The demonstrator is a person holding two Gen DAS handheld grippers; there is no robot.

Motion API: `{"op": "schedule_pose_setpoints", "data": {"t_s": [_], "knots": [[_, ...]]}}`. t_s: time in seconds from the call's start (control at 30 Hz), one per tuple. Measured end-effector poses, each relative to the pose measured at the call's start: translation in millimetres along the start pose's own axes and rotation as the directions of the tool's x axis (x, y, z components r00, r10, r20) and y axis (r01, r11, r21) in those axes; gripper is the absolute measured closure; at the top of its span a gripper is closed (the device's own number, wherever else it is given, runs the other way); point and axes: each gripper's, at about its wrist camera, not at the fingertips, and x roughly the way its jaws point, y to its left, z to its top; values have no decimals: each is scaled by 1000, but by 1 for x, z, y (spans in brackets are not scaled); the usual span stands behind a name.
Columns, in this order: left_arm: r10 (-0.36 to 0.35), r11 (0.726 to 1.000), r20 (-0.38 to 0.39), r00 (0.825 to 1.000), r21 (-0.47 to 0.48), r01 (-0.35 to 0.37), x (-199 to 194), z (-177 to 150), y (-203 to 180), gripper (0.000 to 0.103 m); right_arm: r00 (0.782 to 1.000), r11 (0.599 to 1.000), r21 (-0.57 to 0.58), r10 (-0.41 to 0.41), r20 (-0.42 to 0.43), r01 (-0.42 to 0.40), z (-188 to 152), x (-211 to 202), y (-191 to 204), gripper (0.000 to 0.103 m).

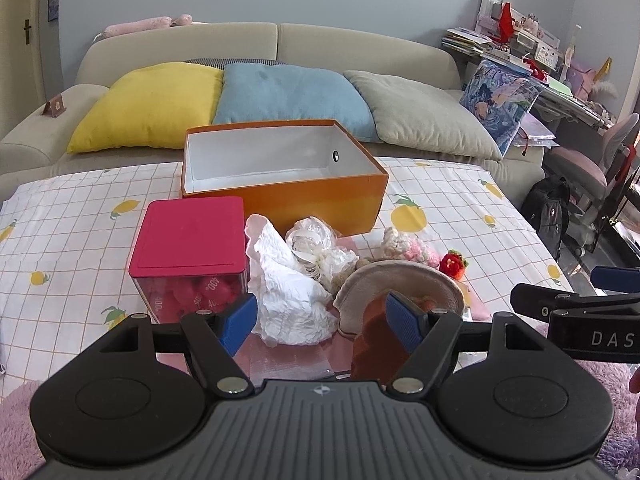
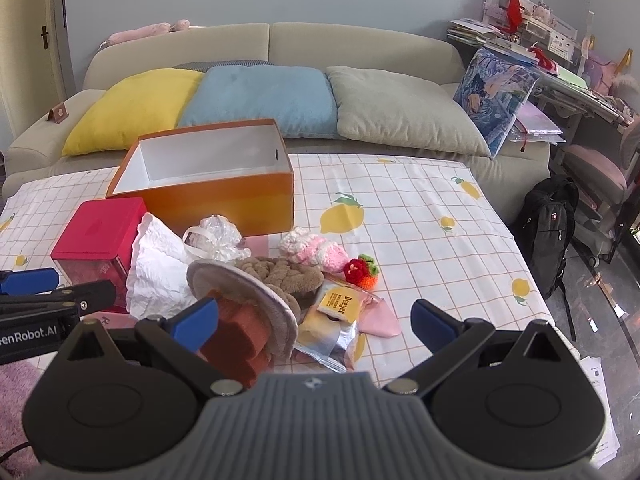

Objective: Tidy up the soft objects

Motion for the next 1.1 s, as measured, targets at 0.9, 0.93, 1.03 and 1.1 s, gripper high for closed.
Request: {"op": "schedule_pose_setpoints", "data": {"t_s": [0.9, 0.93, 1.03, 1.1], "knots": [[7, 1000, -47, 999, 16, -7, 6, -5, 0, 17, 997, 998, -19, 52, -57, -53, -3, 8, 8, 3], [8, 1000, -47, 999, 16, -7, 6, -5, 0, 17, 997, 998, -20, 52, -58, -54, -2, 9, 8, 3], [11, 1000, -48, 999, 14, -10, 6, -5, 1, 17, 997, 998, -22, 52, -61, -54, -2, 9, 8, 3], [13, 1000, -50, 999, 11, -13, 7, -5, 1, 17, 997, 998, -24, 53, -62, -54, -2, 10, 8, 3]]}}
